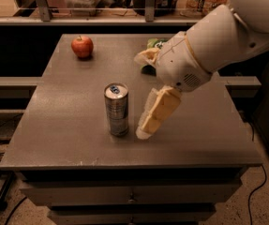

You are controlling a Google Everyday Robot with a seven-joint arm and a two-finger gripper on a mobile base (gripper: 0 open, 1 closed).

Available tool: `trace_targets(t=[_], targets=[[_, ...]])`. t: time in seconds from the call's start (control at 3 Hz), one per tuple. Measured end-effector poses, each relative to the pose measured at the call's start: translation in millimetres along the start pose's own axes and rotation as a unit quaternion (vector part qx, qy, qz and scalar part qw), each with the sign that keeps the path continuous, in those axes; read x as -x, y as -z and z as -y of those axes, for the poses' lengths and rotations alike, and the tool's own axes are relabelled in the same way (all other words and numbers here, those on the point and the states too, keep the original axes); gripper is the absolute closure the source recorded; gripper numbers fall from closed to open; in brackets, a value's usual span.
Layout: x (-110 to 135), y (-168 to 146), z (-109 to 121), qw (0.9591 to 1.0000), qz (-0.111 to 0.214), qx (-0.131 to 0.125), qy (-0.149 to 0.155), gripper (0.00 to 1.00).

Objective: Pick redbull can

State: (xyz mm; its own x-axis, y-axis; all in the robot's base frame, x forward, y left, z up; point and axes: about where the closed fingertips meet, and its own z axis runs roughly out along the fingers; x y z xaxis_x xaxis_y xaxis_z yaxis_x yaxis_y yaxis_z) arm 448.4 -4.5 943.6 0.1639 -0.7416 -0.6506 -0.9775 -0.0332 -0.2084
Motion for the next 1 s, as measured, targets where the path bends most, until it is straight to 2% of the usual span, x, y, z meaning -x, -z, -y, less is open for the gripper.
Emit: trace_targets(t=[0.67, 1.0], targets=[[19, -56, 19, 0.9966, 0.077, 0.026, 0.013, 0.00], [27, -76, 22, 0.9950, 0.091, 0.041, 0.011, 0.16]])
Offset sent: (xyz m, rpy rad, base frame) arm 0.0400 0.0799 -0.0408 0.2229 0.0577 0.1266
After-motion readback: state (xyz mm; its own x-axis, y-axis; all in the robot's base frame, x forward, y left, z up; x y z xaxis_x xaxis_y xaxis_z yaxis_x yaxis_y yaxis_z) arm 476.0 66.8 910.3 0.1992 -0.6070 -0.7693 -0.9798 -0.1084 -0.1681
